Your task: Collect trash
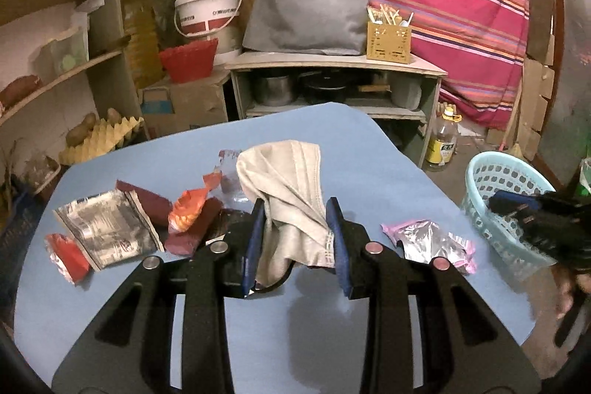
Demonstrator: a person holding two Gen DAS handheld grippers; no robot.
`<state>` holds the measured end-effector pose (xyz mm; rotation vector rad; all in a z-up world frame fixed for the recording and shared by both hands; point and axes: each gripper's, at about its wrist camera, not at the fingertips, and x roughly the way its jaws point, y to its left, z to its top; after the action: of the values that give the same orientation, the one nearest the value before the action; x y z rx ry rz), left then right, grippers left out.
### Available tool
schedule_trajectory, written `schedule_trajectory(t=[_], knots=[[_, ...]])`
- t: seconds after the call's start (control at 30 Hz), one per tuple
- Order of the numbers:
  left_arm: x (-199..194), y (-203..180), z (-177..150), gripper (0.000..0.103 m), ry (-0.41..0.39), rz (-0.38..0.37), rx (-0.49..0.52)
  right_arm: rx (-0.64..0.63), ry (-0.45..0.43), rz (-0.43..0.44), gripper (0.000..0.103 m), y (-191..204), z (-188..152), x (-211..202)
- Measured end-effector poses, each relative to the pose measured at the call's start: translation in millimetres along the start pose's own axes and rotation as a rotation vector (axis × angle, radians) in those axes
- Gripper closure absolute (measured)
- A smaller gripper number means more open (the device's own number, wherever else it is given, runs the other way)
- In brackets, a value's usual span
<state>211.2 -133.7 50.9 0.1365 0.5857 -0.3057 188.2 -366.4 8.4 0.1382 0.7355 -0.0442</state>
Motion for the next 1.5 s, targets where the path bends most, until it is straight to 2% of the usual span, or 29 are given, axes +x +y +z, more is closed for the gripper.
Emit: schedule_trajectory(t=[0.03, 0.2, 0.33, 0.4, 0.5, 0.6, 0.73, 0.8, 0.97, 1.1, 1.2, 1.27, 1.4, 1.5], knots=[[0.0, 2.1, -0.2, 0.071, 0.002, 0.001, -0.003, 0.005, 0.000, 0.004, 0.039, 4.7, -1.1, 7.5], [-3.1, 14.2, -3.1, 0.071, 0.003, 0.020, -0.002, -0.004, 0.032, -0.005, 0.038, 17.0, -4.5, 33.2], [-6.8, 25.3, -5.1, 0.071, -0.003, 0.031, -0.010, 0.080, 0.007, 0.024, 0.038, 4.6, -2.5, 26.7], [-7.5, 30.6, -7.8, 0.071, -0.004, 0.042, -0.012, 0.085, -0.004, 0.008, 0.038, 1.4, -0.6, 23.8], [-5.9, 36.9, -10.0, 0.071, 0.005, 0.044, -0.020, 0.066, 0.057, 0.002, 0.038, 5.2, -8.0, 37.3], [-5.5, 40.1, -11.2, 0.071, 0.006, 0.046, -0.023, -0.026, 0.096, -0.016, 0.040, 23.1, -16.6, 47.9], [-4.5, 42.9, -11.7, 0.070, 0.006, 0.050, -0.031, -0.079, 0.118, -0.018, 0.040, 39.9, -24.2, 54.4], [-3.5, 44.2, -11.7, 0.070, 0.008, 0.052, -0.034, -0.104, 0.116, -0.031, 0.043, 45.8, -25.9, 54.4], [-3.3, 45.5, -13.2, 0.070, 0.005, 0.065, -0.028, -0.162, 0.121, 0.002, 0.046, 64.9, -32.6, 44.8], [-4.6, 47.6, -13.6, 0.070, 0.000, 0.069, -0.033, -0.231, 0.068, -0.028, 0.047, 80.0, -33.1, 25.6], [-7.2, 50.5, -13.4, 0.070, -0.008, 0.074, -0.036, -0.254, 0.017, -0.022, 0.042, 86.7, -29.3, 3.8], [-9.9, 53.2, -13.4, 0.070, -0.016, 0.083, -0.034, -0.274, -0.015, -0.011, 0.031, 94.9, -29.4, -10.2], [-14.2, 62.7, -16.2, 0.070, -0.026, 0.094, -0.046, -0.322, 0.001, 0.035, 0.026, 118.6, -37.8, -14.7], [-16.6, 69.9, -17.4, 0.070, -0.023, 0.096, -0.058, -0.363, 0.049, 0.019, 0.024, 133.4, -46.8, -1.0]])
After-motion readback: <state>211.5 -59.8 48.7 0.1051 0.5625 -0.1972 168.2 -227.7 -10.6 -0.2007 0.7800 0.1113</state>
